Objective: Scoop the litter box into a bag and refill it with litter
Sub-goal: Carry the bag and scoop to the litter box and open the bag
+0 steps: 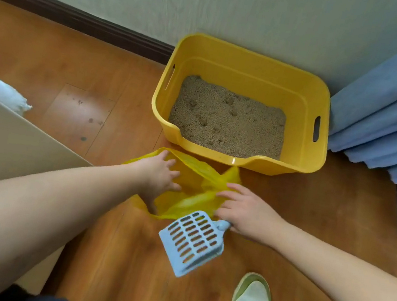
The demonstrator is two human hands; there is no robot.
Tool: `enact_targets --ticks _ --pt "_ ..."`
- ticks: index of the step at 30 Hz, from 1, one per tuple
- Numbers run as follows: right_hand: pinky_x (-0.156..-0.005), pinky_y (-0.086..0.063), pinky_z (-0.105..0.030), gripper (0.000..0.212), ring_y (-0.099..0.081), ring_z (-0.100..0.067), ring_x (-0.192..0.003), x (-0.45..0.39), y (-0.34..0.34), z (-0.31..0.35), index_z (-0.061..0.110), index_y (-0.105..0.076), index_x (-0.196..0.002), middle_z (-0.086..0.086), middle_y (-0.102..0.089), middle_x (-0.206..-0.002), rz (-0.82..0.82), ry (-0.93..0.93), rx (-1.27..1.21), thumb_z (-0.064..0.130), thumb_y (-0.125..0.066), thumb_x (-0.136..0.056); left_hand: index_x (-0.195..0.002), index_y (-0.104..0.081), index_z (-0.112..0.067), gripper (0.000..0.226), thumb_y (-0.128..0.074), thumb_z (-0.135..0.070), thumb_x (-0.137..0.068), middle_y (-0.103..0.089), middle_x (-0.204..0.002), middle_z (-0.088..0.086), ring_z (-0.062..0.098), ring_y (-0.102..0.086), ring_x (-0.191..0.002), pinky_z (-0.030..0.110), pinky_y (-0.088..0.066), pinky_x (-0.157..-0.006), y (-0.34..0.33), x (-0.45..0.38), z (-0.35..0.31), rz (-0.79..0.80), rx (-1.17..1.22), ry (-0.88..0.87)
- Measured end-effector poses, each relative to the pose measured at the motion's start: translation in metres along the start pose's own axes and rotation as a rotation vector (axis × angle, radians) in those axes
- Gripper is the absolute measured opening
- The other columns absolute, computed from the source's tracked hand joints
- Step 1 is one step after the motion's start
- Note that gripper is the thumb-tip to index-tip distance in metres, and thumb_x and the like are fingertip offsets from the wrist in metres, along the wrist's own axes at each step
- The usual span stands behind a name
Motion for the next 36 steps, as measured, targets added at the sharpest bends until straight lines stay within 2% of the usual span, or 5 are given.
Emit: enact_targets --ticks 5,9,15,26,36 --pt "-0.1 -0.044 -0.039 0.017 -0.065 -0.017 -0.07 0.009 -0.007 -0.014 0.024 -0.064 -0.096 0.005 -0.062 -0.07 0.041 -0.096 -0.019 0.027 -0.057 -0.08 -0.152 -0.018 -0.038 0.106 -0.061 -0.081 -0.065 -0.023 -0.16 0.005 0.038 -0.015 -0.146 0.069 0.0 -0.112 -0.022 0.011 0.032 0.148 -0.032 0.063" --pt "-0.092 -0.044 -0.035 0.023 -0.059 -0.023 -0.101 -0.011 0.024 0.003 0.012 -0.066 -0.109 -0.006 -0.066 -0.108 -0.277 0.016 -0.169 0.021 -0.06 -0.089 -0.151 -0.02 -0.04 0.105 -0.064 -0.079 -0.064 -0.018 -0.161 0.005 0.039 -0.009 -0.147 0.072 0.0 -0.11 -0.002 0.004 0.026 0.061 -0.019 0.045" --pt "-0.116 -0.024 -0.038 0.044 -0.039 -0.018 -0.137 -0.041 0.02 0.028 0.019 -0.054 -0.134 -0.003 -0.047 -0.145 -0.125 0.192 -0.095 0.033 -0.056 -0.092 -0.154 -0.014 -0.035 0.104 -0.053 -0.083 -0.069 -0.006 -0.163 0.008 0.04 0.004 -0.148 0.072 0.005 -0.109 0.012 -0.007 -0.003 0.003 -0.057 -0.024" --pt "-0.106 -0.042 -0.041 0.025 -0.066 -0.016 -0.065 -0.01 -0.025 -0.016 0.025 -0.062 -0.1 0.005 -0.062 -0.069 0.077 0.101 0.073 0.039 -0.044 -0.089 -0.154 -0.009 -0.036 0.106 -0.052 -0.083 -0.069 -0.002 -0.163 0.011 0.042 0.008 -0.147 0.069 0.012 -0.109 0.003 0.002 -0.007 -0.002 -0.143 -0.078" --pt "-0.113 -0.024 -0.04 0.041 -0.037 -0.026 -0.137 -0.04 -0.003 0.021 0.018 -0.067 -0.109 -0.009 -0.045 -0.146 0.018 0.163 -0.15 0.043 -0.038 -0.093 -0.151 -0.012 -0.042 0.082 -0.053 -0.066 -0.084 0.008 -0.162 0.014 0.046 0.008 -0.146 0.073 0.012 -0.107 0.006 0.003 -0.023 -0.032 -0.245 -0.131"
Point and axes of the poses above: each hand's wrist, its own x-axis away from the middle knuckle, its own y-axis out of the back of the hand, z = x × y, the point moved 7 cm from there along -x, towards the middle knuckle
